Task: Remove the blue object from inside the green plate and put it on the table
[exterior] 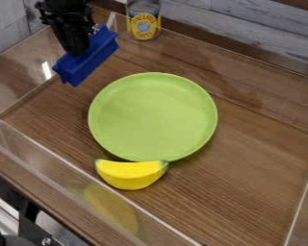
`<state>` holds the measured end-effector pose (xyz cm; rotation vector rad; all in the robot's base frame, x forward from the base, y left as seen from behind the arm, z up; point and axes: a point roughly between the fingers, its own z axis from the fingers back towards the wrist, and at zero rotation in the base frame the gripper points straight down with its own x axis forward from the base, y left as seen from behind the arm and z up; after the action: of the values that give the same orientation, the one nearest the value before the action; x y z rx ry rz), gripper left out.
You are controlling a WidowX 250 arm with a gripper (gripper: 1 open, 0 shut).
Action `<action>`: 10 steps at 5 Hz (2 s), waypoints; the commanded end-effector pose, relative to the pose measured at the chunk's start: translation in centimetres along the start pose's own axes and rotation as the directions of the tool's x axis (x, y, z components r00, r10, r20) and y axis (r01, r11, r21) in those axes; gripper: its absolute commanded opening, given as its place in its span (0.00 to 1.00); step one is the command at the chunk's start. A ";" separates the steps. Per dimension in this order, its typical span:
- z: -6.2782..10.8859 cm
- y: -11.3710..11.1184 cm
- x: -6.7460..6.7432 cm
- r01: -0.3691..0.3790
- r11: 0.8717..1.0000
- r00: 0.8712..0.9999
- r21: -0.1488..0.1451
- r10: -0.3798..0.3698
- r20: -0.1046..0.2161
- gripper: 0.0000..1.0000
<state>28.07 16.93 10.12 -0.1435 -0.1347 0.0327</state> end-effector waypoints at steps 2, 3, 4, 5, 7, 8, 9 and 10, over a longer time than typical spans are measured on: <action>0.8 2.2 -1.3 -0.025 0.998 1.000 0.062 0.024 0.019 0.00; 0.0 2.9 -1.9 -0.031 0.997 1.000 0.072 0.031 0.004 0.00; -0.9 3.6 -2.4 -0.041 0.996 0.999 0.082 0.042 -0.012 0.00; -2.0 4.2 -2.9 -0.049 0.994 0.998 0.095 0.052 -0.028 0.00; -4.1 5.3 -3.3 -0.051 0.989 0.997 0.136 0.059 -0.054 1.00; -4.8 5.2 -3.4 -0.055 0.987 0.996 0.150 0.066 -0.067 0.00; -5.4 5.1 -3.6 -0.059 0.985 0.994 0.160 0.073 -0.080 0.00; -6.1 5.0 -3.7 -0.063 0.983 0.993 0.175 0.080 -0.092 1.00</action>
<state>25.72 21.21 4.04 0.0402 -0.0561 0.1021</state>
